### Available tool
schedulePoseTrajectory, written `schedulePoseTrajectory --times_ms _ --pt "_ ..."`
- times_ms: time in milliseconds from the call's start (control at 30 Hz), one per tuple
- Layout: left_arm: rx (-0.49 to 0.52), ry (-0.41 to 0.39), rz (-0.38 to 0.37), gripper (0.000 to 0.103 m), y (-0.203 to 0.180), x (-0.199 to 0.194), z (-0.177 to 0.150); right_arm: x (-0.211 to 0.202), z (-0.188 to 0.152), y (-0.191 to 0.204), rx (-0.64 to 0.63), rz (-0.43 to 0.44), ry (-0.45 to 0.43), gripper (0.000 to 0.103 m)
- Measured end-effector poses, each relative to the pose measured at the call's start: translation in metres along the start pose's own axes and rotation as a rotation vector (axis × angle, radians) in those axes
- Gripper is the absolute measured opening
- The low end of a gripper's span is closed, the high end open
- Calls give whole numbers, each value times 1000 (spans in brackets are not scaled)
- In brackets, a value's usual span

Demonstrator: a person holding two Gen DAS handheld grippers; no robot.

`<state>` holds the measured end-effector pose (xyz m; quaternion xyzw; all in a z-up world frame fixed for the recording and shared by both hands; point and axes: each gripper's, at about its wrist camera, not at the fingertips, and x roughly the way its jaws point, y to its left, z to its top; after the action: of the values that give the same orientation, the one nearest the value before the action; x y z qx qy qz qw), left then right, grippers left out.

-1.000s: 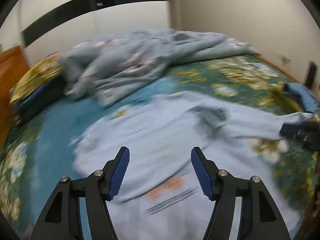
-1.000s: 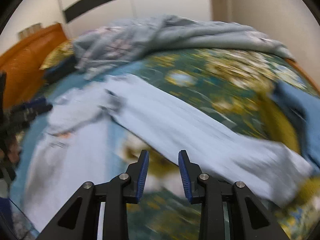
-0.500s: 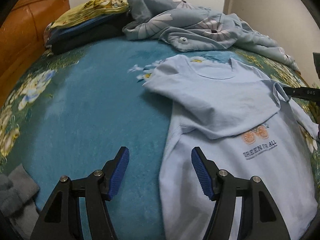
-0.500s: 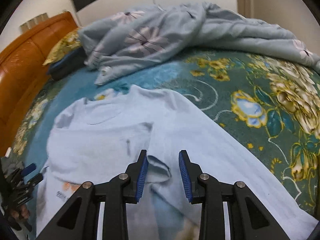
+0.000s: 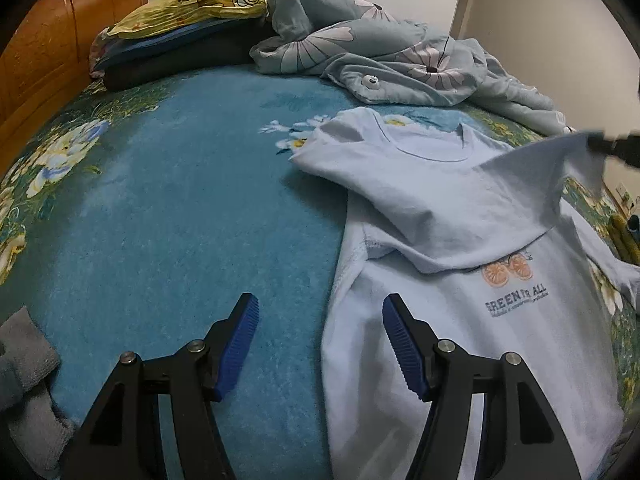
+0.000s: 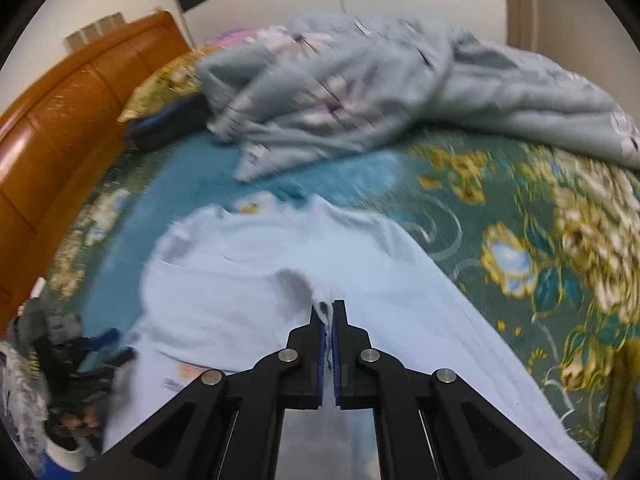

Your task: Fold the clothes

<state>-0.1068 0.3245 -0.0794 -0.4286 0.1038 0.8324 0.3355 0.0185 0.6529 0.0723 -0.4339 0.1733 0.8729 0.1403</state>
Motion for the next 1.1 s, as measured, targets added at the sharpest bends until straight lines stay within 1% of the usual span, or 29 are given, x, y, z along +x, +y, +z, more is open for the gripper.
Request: schedulePoseTrajectory --times_ms 233,367,433,500,633,667,767,833,933,1033,1100 --pt "-9 0 -23 66 -6 6 4 -70 52 70 -90 92 -90 3" --pt "-60 1 -29 66 1 10 6 -109 78 115 -148 151 -141 3" --pt "-90 1 -32 66 7 11 6 -127 86 137 -182 185 -172 3" --pt "-113 -5 -51 66 13 10 7 -144 91 158 -231 194 -206 3" --pt "-181 -11 -88 66 31 10 16 -157 90 168 -257 175 -236 3" --pt "-204 -12 -102 66 38 11 20 -158 89 165 -254 163 -238 3" --pt "-247 1 -145 66 48 18 30 -145 79 131 -195 102 -211 3" --pt "-265 9 -177 66 52 24 40 -130 68 97 -134 71 -175 3" --pt "-299 0 -247 66 58 29 54 -107 47 49 -56 26 -124 3" --pt "-331 -14 -318 66 60 36 68 -88 23 8 15 11 -75 3" --pt "-320 6 -342 66 52 46 78 -79 12 -12 53 10 -55 3"
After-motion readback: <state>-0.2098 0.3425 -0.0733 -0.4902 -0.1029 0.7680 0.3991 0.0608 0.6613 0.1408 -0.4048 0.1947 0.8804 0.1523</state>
